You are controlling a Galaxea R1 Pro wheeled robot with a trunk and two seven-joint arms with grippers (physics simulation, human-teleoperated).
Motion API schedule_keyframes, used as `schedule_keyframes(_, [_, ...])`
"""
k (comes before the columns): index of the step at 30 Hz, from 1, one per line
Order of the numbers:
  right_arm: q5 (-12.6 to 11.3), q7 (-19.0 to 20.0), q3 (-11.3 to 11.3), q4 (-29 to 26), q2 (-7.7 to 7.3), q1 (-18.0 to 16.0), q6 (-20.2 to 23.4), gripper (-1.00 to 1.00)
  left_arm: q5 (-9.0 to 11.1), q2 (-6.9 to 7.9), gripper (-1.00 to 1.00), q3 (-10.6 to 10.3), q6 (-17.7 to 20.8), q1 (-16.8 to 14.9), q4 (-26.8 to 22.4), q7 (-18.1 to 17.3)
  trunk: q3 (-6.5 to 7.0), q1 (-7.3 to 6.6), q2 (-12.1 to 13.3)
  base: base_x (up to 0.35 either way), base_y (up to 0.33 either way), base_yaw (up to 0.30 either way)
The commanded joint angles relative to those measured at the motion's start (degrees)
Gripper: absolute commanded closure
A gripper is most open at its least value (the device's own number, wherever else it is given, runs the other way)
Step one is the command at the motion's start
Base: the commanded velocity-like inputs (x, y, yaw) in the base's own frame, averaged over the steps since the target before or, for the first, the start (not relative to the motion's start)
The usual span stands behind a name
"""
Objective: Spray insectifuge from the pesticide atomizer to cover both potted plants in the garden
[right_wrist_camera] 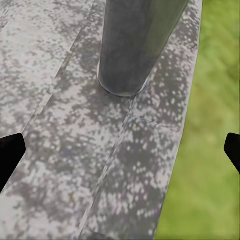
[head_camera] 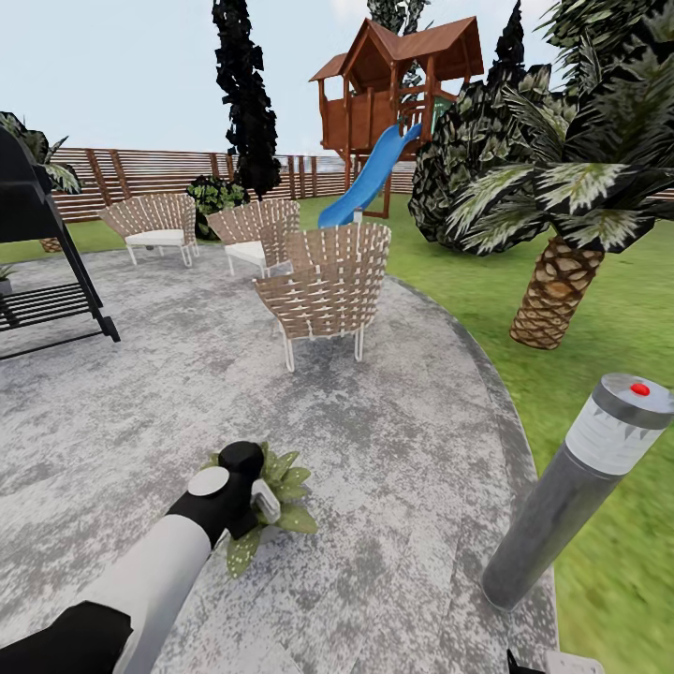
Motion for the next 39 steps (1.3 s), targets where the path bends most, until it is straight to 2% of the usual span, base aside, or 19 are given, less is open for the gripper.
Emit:
schedule_keyframes(1, [0.6, -0.1, -0.4, 0.1, -0.01, 0.0, -0.2, -1.00, -0.5, -0.03, 1.00, -0.2, 0.4, 0.0, -0.1, -0.6, -0.05, -0.01, 0.0, 0.000, 0.000, 0.000])
schedule_keyframes(12, [0.6, -0.1, -0.4, 0.0, -0.08, 0.0, -0.2, -1.00, -0.4, -1.18, 1.00, -0.2, 0.7, 0.1, -0.1, -0.6, -0.05, -0.01, 0.0, 0.000, 0.000, 0.000])
schedule_keyframes(16, [0.6, -0.1, -0.4, 0.0, -0.08, 0.0, -0.2, -1.00, -0.6, -3.51, 1.00, -0.2, 0.7, 0.1, 0.0, -0.6, -0.05, -0.01, 0.0, 0.000, 0.000, 0.000])
schedule_keyframes(18, [0.6, -0.1, -0.4, 0.0, -0.09, 0.0, -0.2, -1.00, -0.6, -3.98, 1.00, -0.2, 0.7, 0.1, 0.0, -0.6, -0.05, -0.01, 0.0, 0.000, 0.000, 0.000])
schedule_keyframes(21, [0.6, -0.1, -0.4, 0.0, -0.10, 0.0, -0.2, -1.00, -0.5, -3.60, 1.00, -0.1, 0.6, 0.1, 0.0, -0.5, -0.05, -0.01, 0.0, 0.000, 0.000, 0.000])
schedule_keyframes(23, [0.6, -0.1, -0.4, 0.0, -0.07, 0.0, -0.2, -1.00, -0.4, -2.46, 1.00, 0.1, 0.6, 0.1, 0.0, -0.5, -0.05, -0.01, 0.0, 0.000, 0.000, 0.000])
schedule_keyframes(25, [0.6, -0.1, -0.4, 0.0, -0.09, 0.0, -0.2, -1.00, -0.3, -0.72, 1.00, 0.2, 0.6, 0.2, 0.0, -0.6, -0.05, -0.01, 0.0, 0.000, 0.000, 0.000])
schedule_keyframes(30, [0.6, -0.1, -0.4, 0.0, -0.10, 0.0, -0.2, -1.00, -0.3, -0.24, 1.00, 0.1, 0.6, 0.2, 0.3, -0.6, -0.05, -0.01, 0.0, 0.000, 0.000, 0.000])
schedule_keyframes(33, [0.6, -0.1, -0.4, 0.0, -0.07, 0.0, -0.2, -1.00, -0.3, -0.92, 1.00, 0.0, 0.6, 0.3, 2.3, -0.5, -0.05, -0.01, 0.0, 0.000, 0.000, 0.000])
schedule_keyframes(35, [0.6, -0.1, -0.4, 0.0, -0.09, 0.0, -0.2, -1.00, -0.4, -2.45, 1.00, -0.1, 0.6, 0.3, 3.4, -0.3, -0.05, -0.01, 0.0, 0.000, 0.000, 0.000])
schedule_keyframes(39, [0.6, -0.1, -0.4, 0.0, -0.07, 0.0, -0.2, -1.00, -0.4, -4.28, 1.00, -0.2, 0.6, 0.3, 3.8, -0.2, -0.05, -0.01, 0.0, 0.000, 0.000, 0.000])
